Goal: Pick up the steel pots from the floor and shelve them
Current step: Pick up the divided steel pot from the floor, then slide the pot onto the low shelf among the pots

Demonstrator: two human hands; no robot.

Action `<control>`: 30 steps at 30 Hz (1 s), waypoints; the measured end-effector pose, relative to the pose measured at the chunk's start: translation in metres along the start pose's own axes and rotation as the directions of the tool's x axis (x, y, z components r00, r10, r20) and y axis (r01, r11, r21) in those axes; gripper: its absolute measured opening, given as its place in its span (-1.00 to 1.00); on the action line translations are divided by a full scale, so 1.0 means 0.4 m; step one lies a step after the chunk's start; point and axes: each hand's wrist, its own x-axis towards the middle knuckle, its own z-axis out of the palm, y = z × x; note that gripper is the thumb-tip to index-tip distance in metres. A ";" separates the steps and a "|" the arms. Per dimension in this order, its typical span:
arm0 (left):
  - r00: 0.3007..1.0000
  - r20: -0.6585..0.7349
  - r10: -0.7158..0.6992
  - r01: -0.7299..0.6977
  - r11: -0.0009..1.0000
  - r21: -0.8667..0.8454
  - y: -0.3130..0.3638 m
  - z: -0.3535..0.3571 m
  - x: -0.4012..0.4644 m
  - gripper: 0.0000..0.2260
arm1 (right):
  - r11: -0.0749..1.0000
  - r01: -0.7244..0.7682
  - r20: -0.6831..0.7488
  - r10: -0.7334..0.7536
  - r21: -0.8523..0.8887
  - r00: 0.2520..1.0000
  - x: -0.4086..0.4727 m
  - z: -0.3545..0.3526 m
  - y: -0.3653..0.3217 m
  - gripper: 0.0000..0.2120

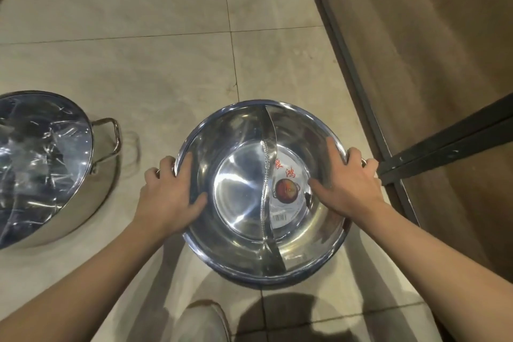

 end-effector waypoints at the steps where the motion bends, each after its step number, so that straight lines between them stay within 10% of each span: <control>1: 1.000 0.003 -0.009 0.009 1.000 -0.018 0.003 -0.012 -0.007 -0.18 | 1.000 0.006 0.010 -0.006 0.025 1.000 -0.007 -0.008 0.000 -0.10; 10: 1.000 0.000 -0.029 0.029 0.999 -0.017 0.065 -0.404 -0.072 -0.14 | 1.000 0.019 -0.041 -0.019 0.001 0.999 -0.098 -0.381 -0.068 -0.06; 30: 0.975 -0.217 0.051 -0.038 0.997 0.063 0.228 -2.253 -0.341 -0.15 | 0.978 0.132 -0.140 -0.154 -0.159 0.978 -0.394 -2.150 -0.502 0.07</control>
